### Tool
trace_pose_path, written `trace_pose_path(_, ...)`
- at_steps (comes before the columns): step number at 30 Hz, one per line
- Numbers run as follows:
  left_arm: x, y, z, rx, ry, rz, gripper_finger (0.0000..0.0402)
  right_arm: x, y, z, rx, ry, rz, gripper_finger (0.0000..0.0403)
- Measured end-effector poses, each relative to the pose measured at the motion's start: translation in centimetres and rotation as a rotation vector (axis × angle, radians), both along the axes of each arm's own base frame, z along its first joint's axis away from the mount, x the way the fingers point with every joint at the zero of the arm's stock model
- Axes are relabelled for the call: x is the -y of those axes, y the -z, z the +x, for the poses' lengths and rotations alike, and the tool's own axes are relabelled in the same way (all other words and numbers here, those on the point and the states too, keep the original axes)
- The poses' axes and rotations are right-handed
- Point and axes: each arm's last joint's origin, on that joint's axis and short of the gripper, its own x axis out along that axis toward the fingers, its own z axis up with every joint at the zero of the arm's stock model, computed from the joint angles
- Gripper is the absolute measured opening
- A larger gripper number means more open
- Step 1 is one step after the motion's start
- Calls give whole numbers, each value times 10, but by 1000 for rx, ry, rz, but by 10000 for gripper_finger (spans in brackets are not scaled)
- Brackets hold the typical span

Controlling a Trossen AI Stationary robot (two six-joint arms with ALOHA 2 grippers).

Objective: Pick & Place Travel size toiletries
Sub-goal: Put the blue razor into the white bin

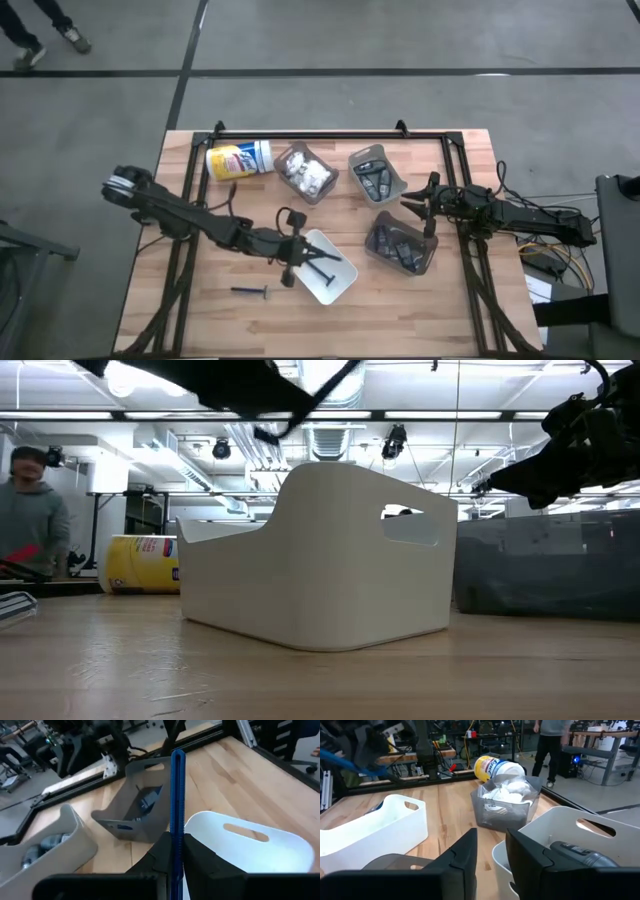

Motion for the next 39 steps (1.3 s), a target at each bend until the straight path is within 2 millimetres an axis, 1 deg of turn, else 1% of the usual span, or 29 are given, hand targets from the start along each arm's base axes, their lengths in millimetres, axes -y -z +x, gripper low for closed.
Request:
trace_pose_path(4,3,13,11,15,-6,-15,32,0,0,0,1,1,4,110)
trace_pose_path(9,3,24,26,63,-19,-30,32,0,0,0,1,0,1,119)
trace_pose_path(18,-6,30,49,77,-63,-33,32,0,0,0,1,0,4,136)
trace_pose_path(23,-7,32,59,74,-79,-46,32,0,0,0,1,1,0,147)
trace_pose_path(26,-7,33,59,73,-82,-58,33,0,0,0,2,1,4,154)
trace_pose_path(31,-7,31,60,77,-104,-129,38,0,0,0,1,0,1,166)
trace_pose_path(39,-7,29,60,74,-133,-168,93,0,0,0,1,0,3,186)
